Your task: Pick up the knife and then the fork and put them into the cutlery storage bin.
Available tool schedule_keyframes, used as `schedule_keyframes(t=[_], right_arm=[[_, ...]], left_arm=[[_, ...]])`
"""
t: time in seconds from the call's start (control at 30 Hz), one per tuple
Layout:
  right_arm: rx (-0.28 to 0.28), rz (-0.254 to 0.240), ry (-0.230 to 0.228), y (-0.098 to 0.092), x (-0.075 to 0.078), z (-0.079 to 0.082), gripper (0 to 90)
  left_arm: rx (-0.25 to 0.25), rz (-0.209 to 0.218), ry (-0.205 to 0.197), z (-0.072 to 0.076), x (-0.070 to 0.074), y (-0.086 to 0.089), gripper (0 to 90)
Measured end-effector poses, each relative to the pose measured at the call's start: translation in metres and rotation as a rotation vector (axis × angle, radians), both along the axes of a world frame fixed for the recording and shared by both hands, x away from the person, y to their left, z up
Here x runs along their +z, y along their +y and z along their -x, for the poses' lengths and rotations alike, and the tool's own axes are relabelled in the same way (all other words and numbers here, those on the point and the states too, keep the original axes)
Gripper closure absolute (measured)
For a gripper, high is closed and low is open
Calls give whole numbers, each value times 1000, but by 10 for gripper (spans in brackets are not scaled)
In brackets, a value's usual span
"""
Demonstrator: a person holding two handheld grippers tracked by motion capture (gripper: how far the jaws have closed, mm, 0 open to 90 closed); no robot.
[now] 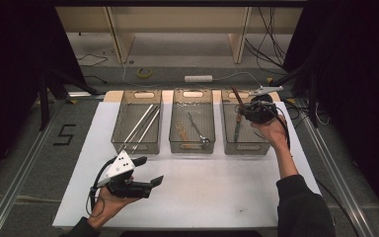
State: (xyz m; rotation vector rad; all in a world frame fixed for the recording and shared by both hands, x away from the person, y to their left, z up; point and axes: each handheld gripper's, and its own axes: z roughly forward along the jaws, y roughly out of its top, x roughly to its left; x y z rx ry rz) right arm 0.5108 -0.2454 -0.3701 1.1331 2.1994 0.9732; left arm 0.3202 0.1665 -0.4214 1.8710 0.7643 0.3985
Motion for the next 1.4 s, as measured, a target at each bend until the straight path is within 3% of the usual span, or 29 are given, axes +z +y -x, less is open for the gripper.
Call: schedule_keyframes(t=[0.67, 1.4], right_arm=[[-80, 5, 34, -8, -22, -10, 780], [-94, 10, 79, -2, -42, -15, 779]], left_arm=[[-5, -5, -1, 0, 0, -1, 156], [-6, -4, 0, 0, 0, -2, 156]])
